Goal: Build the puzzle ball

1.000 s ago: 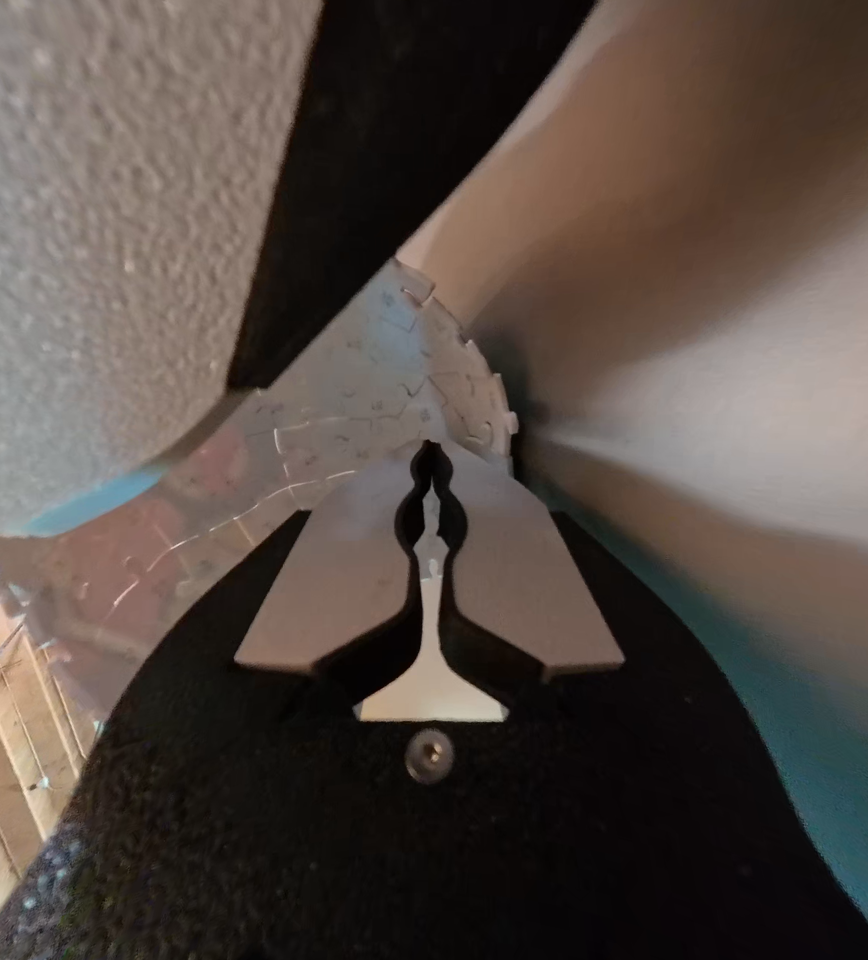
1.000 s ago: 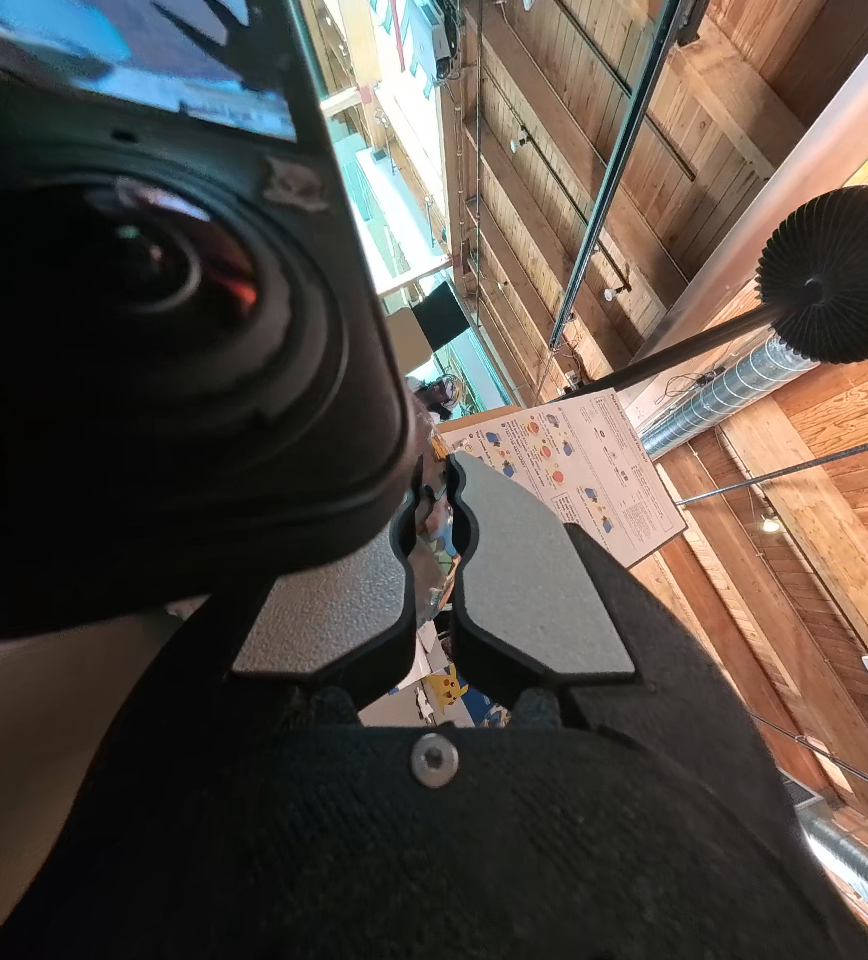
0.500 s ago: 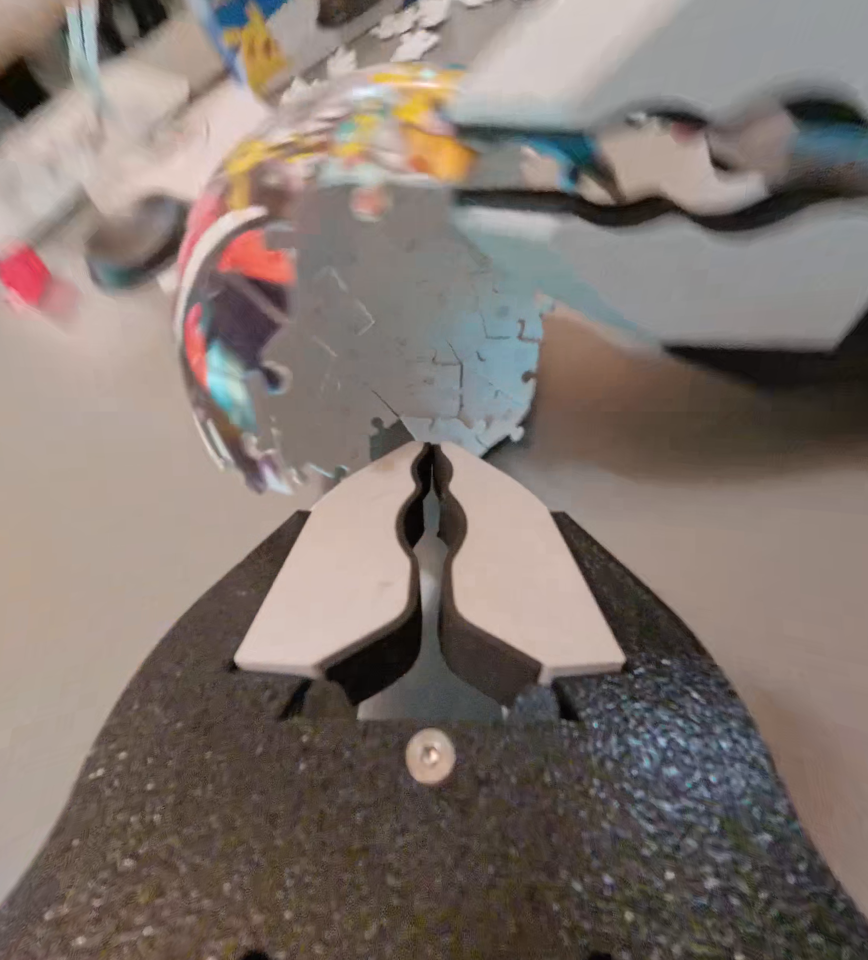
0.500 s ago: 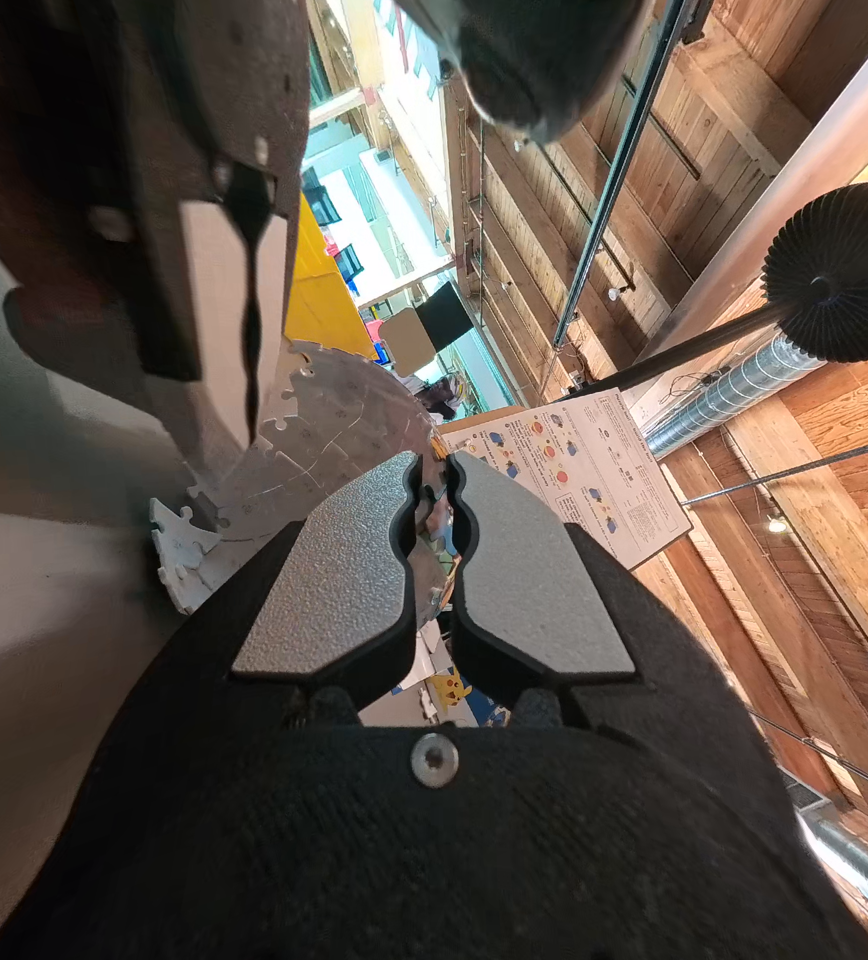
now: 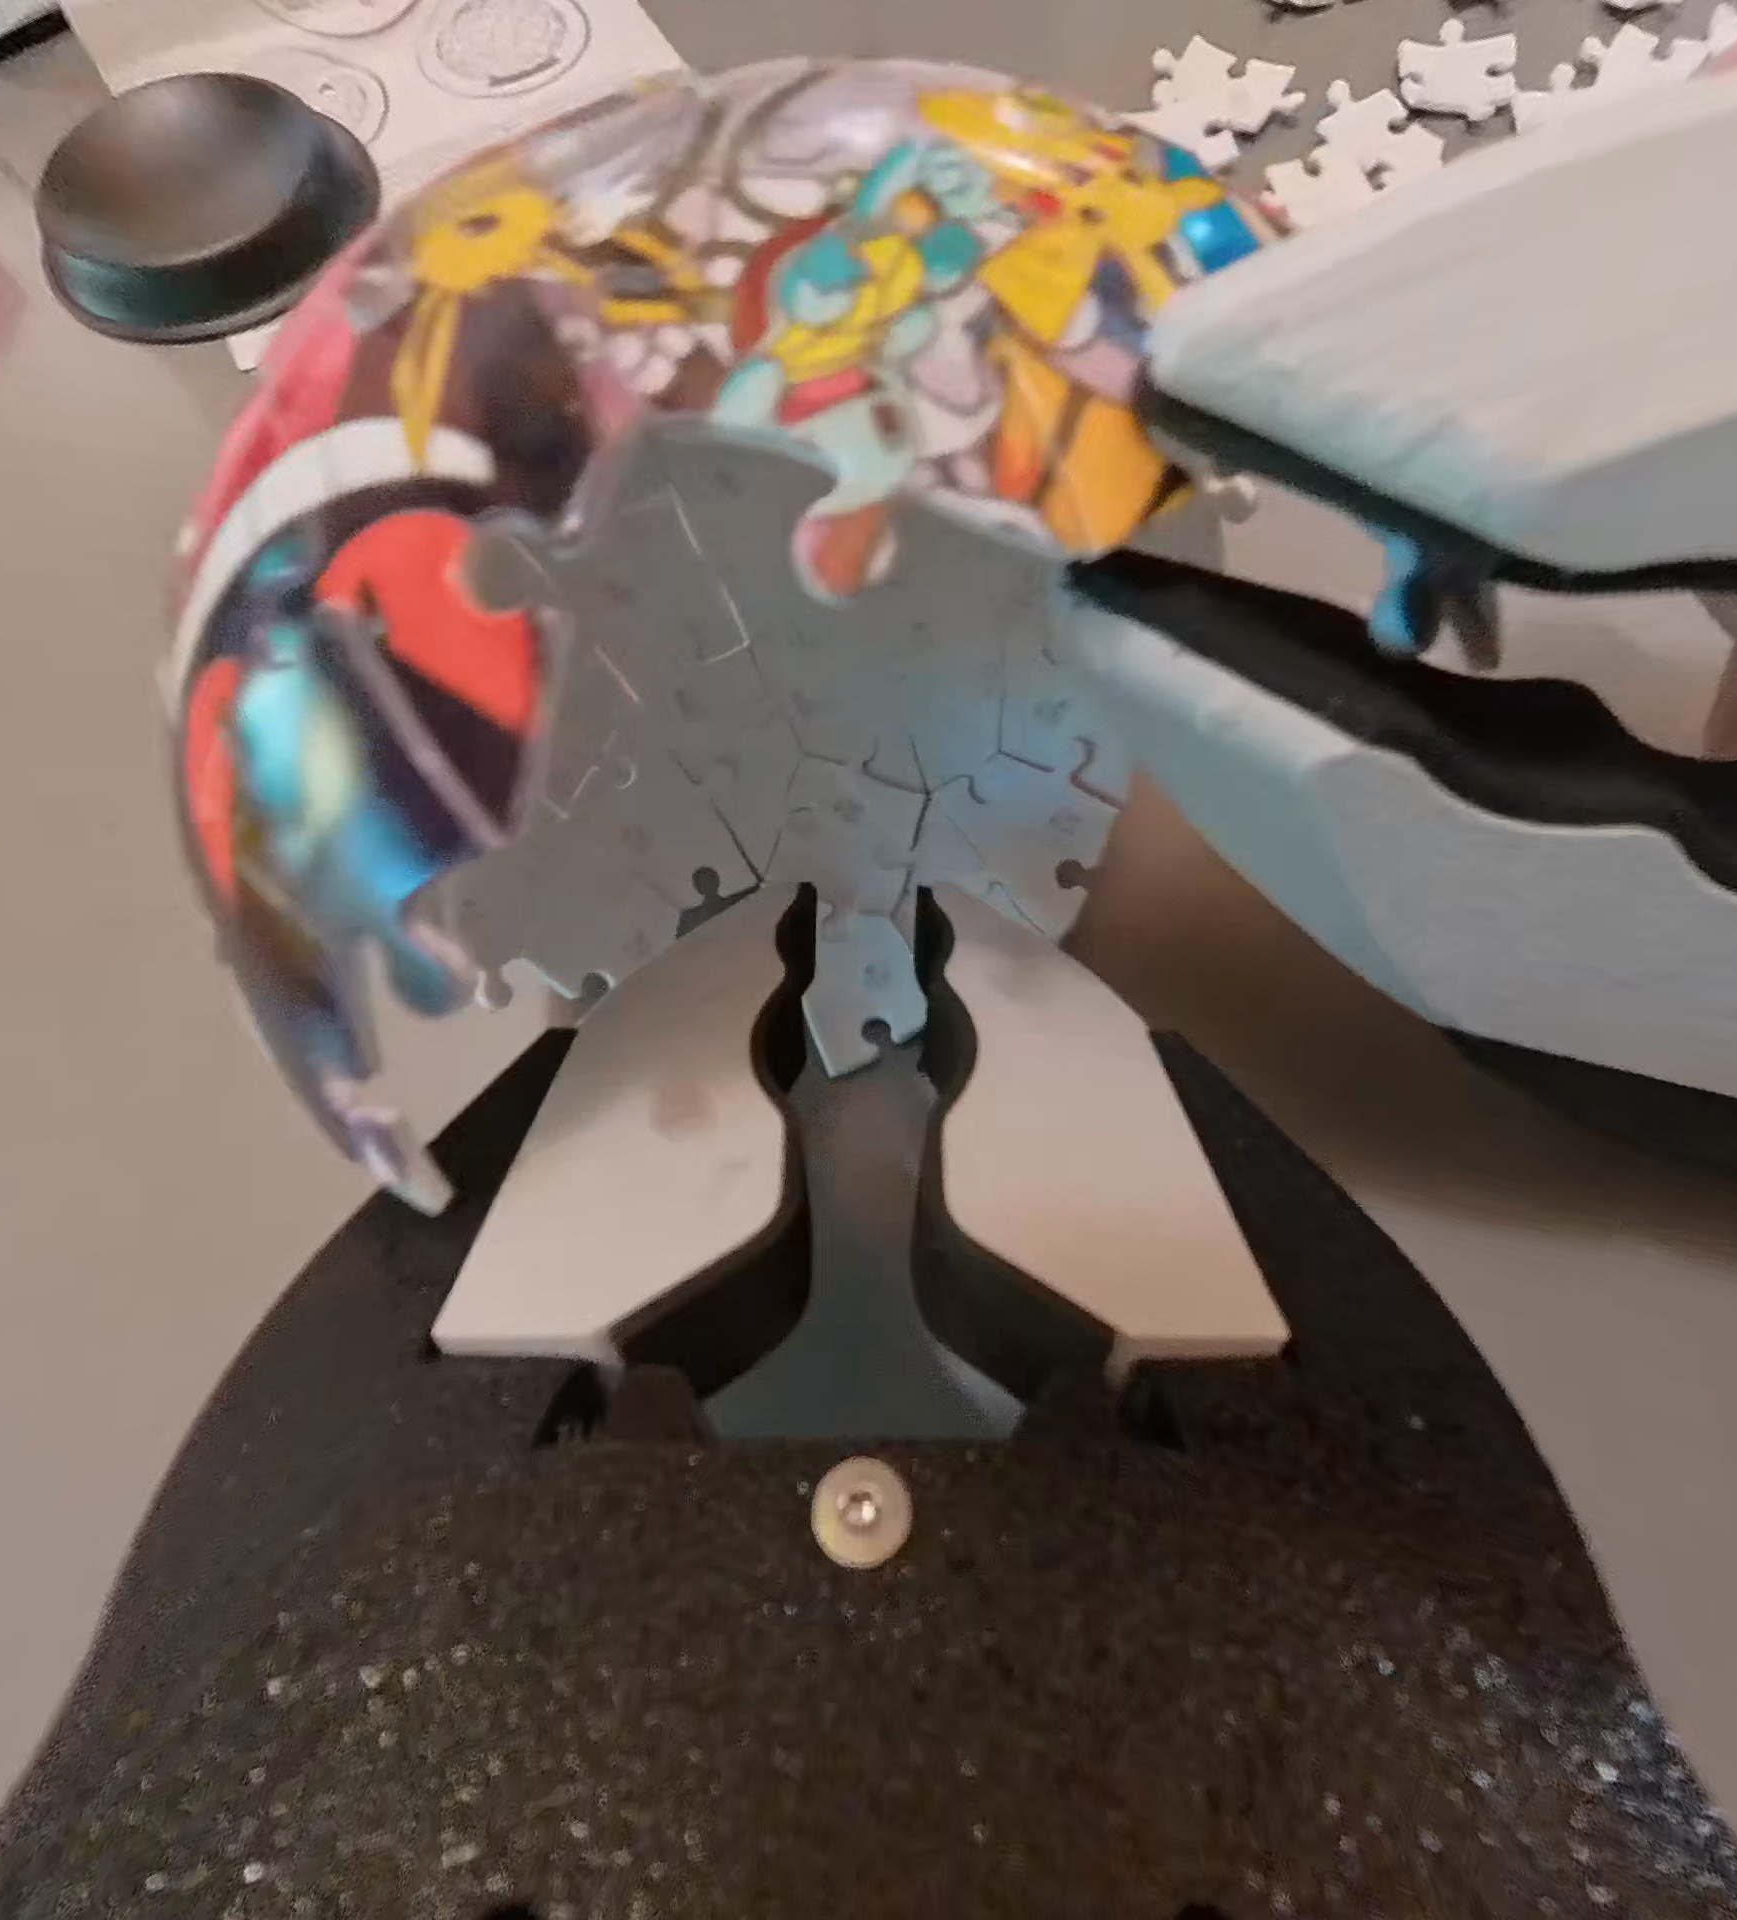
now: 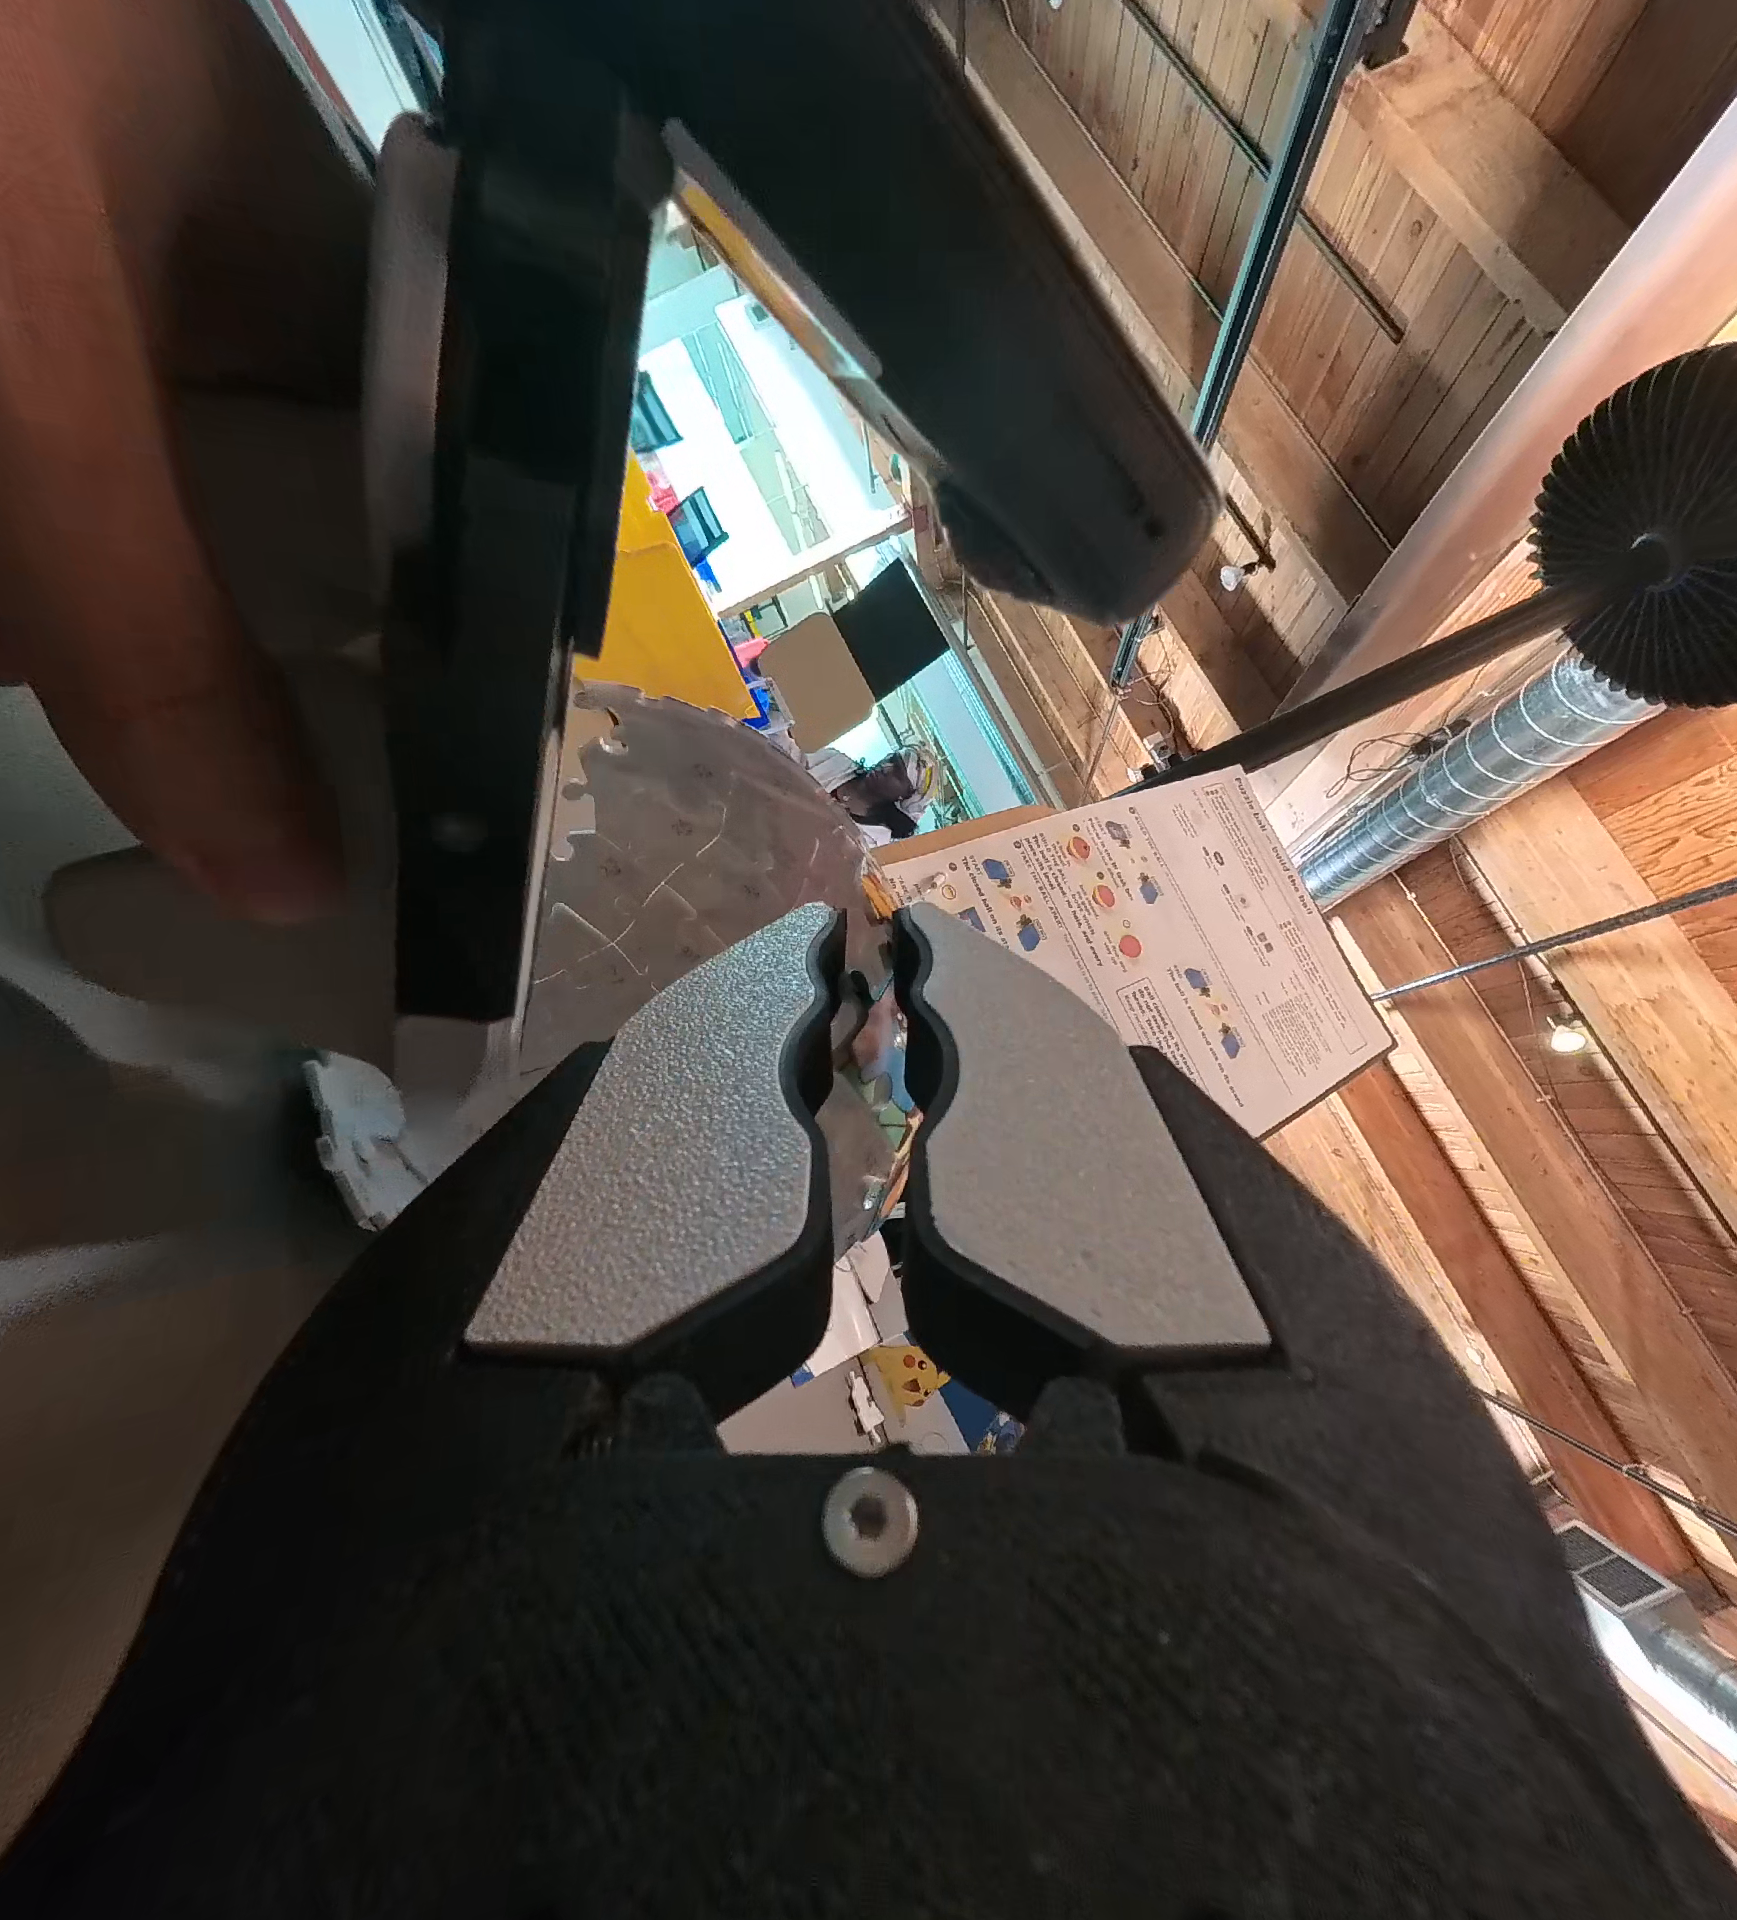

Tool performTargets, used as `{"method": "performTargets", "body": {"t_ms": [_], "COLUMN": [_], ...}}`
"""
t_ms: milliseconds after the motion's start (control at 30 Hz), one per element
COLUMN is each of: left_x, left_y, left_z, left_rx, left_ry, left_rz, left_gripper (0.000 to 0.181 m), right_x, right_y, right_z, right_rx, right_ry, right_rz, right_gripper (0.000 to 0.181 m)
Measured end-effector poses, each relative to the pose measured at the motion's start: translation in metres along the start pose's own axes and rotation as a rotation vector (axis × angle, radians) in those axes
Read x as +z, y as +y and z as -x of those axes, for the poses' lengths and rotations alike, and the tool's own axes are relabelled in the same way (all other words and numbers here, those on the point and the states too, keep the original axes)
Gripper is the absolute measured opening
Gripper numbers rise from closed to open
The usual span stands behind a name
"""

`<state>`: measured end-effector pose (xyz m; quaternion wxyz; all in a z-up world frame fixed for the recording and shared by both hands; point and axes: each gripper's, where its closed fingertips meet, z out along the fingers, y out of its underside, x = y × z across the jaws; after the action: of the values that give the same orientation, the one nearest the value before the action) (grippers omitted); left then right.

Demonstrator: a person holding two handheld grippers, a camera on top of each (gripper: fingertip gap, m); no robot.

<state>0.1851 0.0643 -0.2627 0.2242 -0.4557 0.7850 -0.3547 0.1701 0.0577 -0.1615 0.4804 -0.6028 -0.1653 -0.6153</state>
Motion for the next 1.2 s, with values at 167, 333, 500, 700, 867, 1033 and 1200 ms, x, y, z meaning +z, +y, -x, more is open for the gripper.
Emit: {"method": "performTargets", "body": {"t_ms": [167,333,500,700,867,1033,1200], "left_x": [0.007,0.010,0.010,0.011,0.009,-0.008,-0.020], "left_y": [0.006,0.006,0.006,0.007,0.006,-0.009,0.004], "left_z": [0.000,0.000,0.000,0.000,0.004,0.006,0.009], "left_rx": [0.038,0.021,-0.016,-0.057,-0.036,-0.029,0.067], "left_ry": [-0.029,-0.015,-0.013,-0.009,-0.060,-0.065,-0.074], "left_rz": [0.064,0.073,0.073,0.078,0.076,-0.072,-0.040], "left_gripper": [0.018,0.011,0.009,0.009,0.018,0.027,0.027], "right_x": [0.000,0.000,0.000,0.000,0.000,0.000,0.000], "right_y": [0.000,0.000,0.000,0.000,0.000,0.000,0.000], "right_z": [0.000,0.000,0.001,0.000,0.000,0.000,0.000], "right_rx": [0.000,0.004,0.005,0.004,0.002,0.001,0.000], "right_ry": [-0.002,-0.002,-0.004,-0.002,-0.001,0.000,-0.002], "right_rz": [-0.001,0.000,-0.001,-0.001,0.002,0.001,0.003], "right_gripper": [0.008,0.008,0.008,0.008,0.009,0.009,0.008]}}
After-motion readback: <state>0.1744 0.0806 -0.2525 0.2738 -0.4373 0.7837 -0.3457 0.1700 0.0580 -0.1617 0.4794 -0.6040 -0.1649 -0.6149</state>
